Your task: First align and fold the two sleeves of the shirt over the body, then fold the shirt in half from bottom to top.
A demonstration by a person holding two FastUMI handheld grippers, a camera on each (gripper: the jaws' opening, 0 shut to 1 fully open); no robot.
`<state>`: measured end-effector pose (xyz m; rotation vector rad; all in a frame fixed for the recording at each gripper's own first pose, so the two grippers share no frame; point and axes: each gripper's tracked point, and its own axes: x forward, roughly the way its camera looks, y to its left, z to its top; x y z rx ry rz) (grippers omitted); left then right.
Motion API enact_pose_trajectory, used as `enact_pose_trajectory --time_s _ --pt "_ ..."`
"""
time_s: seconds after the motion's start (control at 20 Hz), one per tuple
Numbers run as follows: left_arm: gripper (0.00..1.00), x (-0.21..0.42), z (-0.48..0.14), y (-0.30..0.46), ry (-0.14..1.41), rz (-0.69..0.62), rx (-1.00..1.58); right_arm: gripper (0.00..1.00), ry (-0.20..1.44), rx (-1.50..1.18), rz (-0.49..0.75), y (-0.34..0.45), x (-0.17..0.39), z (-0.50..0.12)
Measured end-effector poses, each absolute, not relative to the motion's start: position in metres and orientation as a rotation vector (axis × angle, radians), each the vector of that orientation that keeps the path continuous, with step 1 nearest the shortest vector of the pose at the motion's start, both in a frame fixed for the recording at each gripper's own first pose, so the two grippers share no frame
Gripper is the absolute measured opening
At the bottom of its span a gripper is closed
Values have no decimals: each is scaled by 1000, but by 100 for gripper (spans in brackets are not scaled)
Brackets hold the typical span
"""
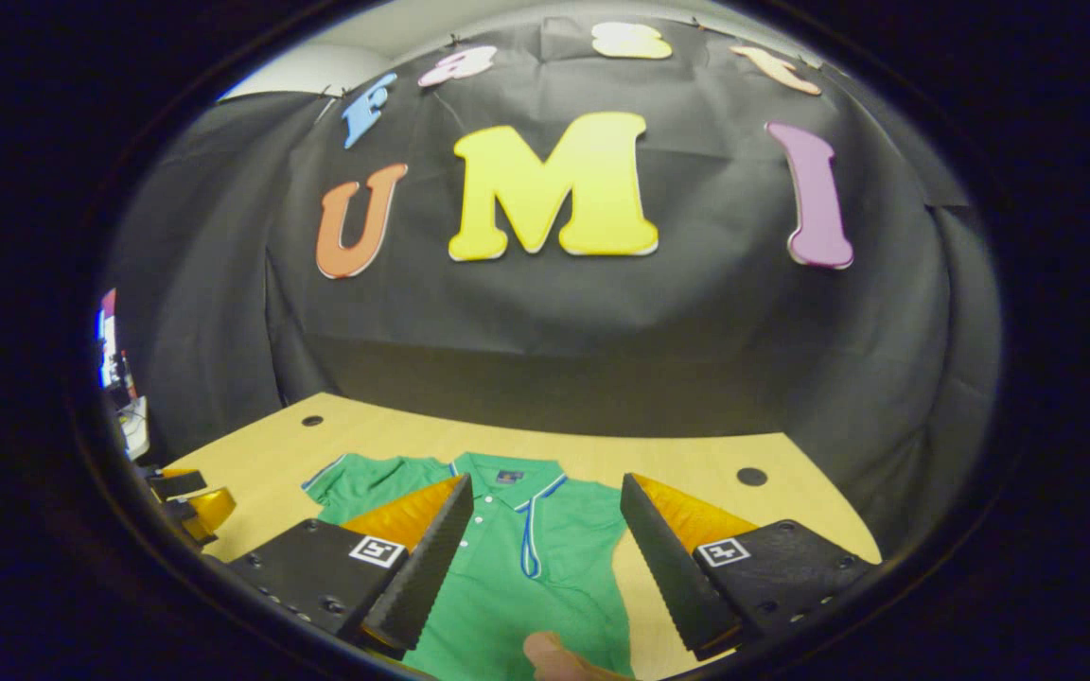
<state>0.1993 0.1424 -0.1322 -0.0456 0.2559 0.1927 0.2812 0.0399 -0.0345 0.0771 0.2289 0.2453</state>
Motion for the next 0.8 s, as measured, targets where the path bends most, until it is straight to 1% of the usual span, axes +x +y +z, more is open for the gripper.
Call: enact_pose_trajectory --time_s 0.05,0.1,0.15,0.2,0.25,0.3,0.4,0.5,0.55,0.6,0.7,0.75,0.8 --pt "100 210 -129 142 259 188 -43 96 198 77 236 34 265 -26" --pt "100 219 -127 142 264 184 -52 92 156 71 227 26 247 -19" --pt "100 229 -122 140 264 170 -67 96 126 55 213 18 233 -16" --pt "100 242 -116 137 269 155 -88 96 98 38 186 8 219 -13" --pt "99 255 -113 135 278 151 -90 94 74 21 153 -2 206 -12" --pt "100 268 -113 135 294 151 -76 96 62 13 125 -10 193 -15" --pt "99 289 -115 140 340 173 -48 96 65 -13 90 -18 169 -30" --pt "99 308 -114 140 369 151 -59 98 80 -36 95 -21 147 -50" --pt "98 320 -116 142 382 148 -60 95 86 -30 104 -20 135 -58" --pt "94 329 -124 148 416 153 -53 95 91 -11 117 -18 126 -67" --pt "90 340 -151 155 534 156 -59 95 113 26 158 -16 115 -78" --pt "90 342 -164 155 603 151 -74 93 121 31 175 -16 112 -81" --pt "87 344 -178 154 662 137 -98 97 119 28 175 -21 110 -83"
